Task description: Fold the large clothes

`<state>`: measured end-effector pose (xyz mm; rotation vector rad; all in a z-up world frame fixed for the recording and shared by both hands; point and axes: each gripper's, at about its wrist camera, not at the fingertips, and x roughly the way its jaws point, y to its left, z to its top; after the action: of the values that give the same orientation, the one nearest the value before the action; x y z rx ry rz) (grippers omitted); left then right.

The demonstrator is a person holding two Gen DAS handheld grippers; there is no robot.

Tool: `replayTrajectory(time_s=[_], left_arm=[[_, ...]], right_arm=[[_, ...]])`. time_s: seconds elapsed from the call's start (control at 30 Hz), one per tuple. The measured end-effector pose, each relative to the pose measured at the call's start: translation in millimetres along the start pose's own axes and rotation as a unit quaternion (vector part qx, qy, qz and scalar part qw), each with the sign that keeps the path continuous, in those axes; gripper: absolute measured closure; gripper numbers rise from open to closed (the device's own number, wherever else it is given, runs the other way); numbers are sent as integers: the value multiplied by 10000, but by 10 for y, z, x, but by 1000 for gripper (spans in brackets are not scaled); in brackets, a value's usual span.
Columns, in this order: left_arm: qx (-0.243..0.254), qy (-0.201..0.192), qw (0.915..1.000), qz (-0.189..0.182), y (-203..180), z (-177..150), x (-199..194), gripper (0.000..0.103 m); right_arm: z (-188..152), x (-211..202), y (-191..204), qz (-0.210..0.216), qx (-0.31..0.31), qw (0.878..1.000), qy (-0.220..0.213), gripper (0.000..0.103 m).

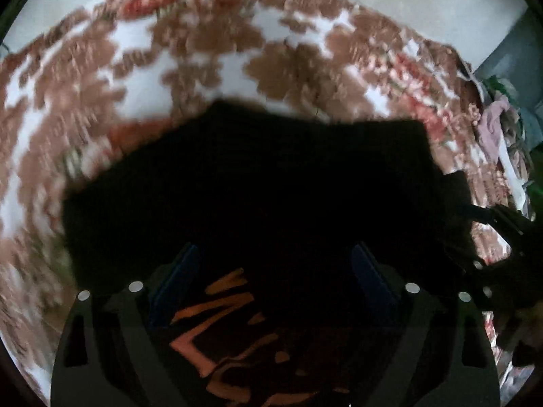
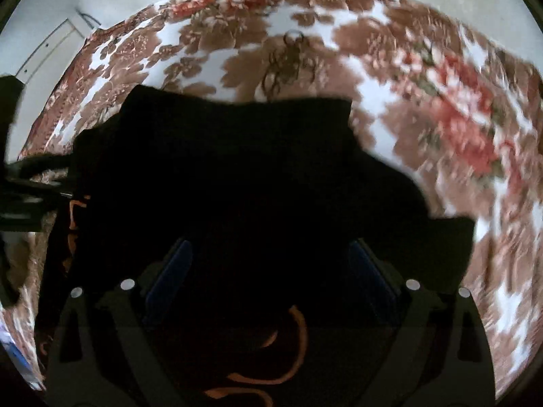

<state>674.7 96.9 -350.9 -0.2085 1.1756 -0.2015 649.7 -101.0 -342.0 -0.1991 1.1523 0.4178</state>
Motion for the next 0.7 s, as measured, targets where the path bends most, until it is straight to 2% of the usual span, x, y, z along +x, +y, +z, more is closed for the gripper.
replayTrajectory(time_s=[0.07,0.13,0.17,0.2,0.23,0.47,0.5,0.53,0.57,0.6,0.63,0.7], left_arm=[[-53,41,10000,-74,-8,-104,77,77],[-276,-29,9994,-218,-3,-199,79,82],[-341,-105,9988,-346,-5,-227,49,90],[-387,-150,9982,-425,-20,-246,23,93],[-436,-209,9977,-481,-32,-265,-7,94],[-391,-229,9964,-713,-103,-369,-357,94],[-342,-188,9969,-683,-127,-403,-397,87],[-283,-126,9979,-571,-137,-436,-382,82],[-207,-54,9987,-469,-142,-460,-335,64],[-97,33,9994,-325,-132,-501,-258,55],[-33,102,9998,-179,-119,-532,-184,51],[20,204,9998,79,-67,-596,-88,51]], right_arm=[[-85,103,104,75,-273,9996,-23,16],[-134,236,185,107,-567,9983,75,60],[-150,241,227,89,-643,9979,58,68],[-163,219,288,78,-788,9969,28,81],[-169,199,322,44,-890,9960,18,85],[-298,-258,287,265,-774,9966,120,87],[-309,-268,309,238,-818,9962,173,86],[-349,-247,350,88,-930,9953,256,80],[-379,-205,376,-46,-999,9947,255,75],[-413,-145,395,-130,-1061,9940,237,70],[-456,-42,406,-174,-1105,9933,274,57],[-506,46,367,-238,-963,9948,233,45]])
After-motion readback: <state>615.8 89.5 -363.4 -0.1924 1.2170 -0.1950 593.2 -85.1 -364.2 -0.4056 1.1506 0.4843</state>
